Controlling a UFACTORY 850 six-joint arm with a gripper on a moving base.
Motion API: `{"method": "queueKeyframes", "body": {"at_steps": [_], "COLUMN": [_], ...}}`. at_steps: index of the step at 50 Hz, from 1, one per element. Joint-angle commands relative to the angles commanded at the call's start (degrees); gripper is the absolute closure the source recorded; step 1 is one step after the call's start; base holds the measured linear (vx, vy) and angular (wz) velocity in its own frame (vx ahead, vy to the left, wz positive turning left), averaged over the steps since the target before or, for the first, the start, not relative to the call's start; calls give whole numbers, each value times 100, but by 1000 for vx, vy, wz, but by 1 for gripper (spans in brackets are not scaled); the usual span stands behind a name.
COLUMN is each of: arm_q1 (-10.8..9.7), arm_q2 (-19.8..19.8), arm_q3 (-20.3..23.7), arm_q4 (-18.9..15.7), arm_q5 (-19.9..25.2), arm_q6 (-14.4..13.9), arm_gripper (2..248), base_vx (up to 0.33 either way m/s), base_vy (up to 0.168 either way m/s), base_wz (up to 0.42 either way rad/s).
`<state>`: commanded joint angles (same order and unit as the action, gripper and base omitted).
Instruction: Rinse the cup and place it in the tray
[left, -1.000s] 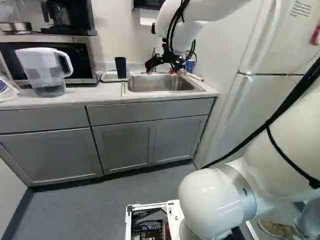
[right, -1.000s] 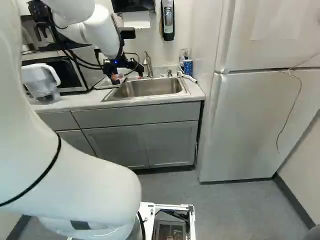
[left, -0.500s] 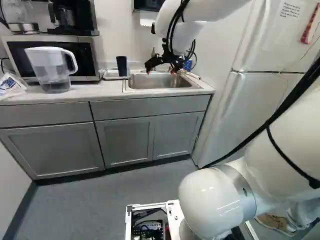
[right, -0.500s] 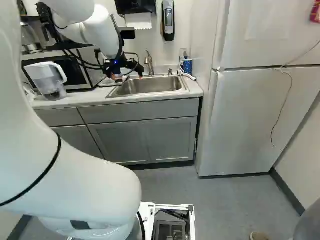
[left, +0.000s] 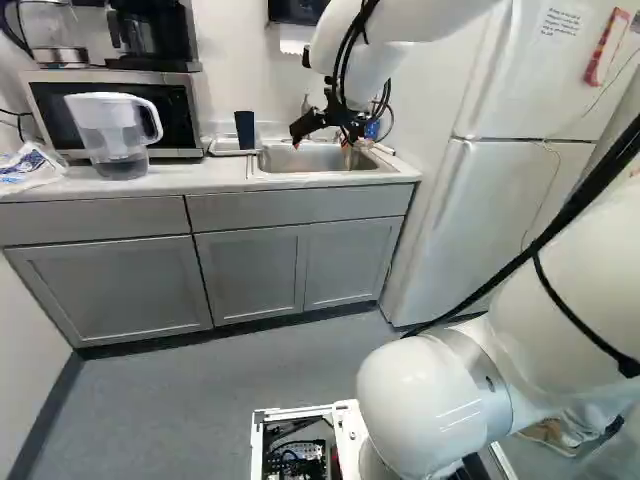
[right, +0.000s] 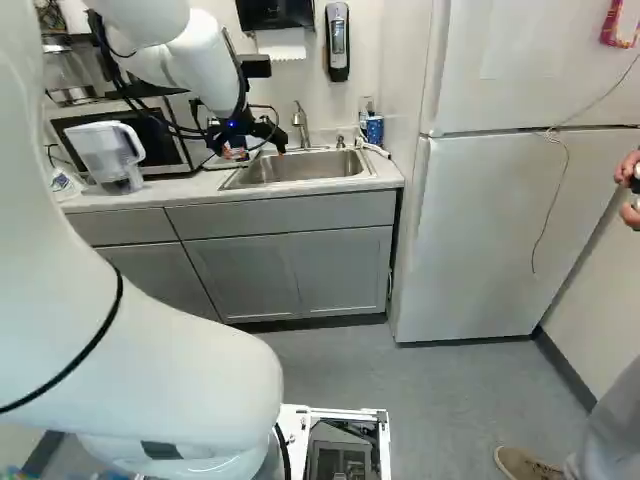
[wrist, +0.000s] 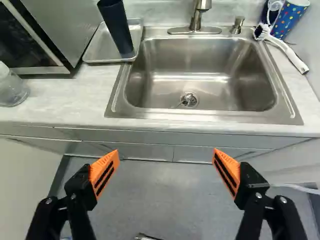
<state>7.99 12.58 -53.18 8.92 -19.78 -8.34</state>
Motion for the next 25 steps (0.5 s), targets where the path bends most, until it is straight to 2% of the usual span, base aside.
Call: {"method": "queueKeyframes", "body": {"at_steps": [25], "arm_q1": [-2], "arm_q2": [1], "arm_q3": [13], "arm_q4": [-2], "arm_q5": [19], "arm_q6": [2], "arm_gripper": [3], "base_vx": [4], "base_vy": [0], "base_wz": [0]}}
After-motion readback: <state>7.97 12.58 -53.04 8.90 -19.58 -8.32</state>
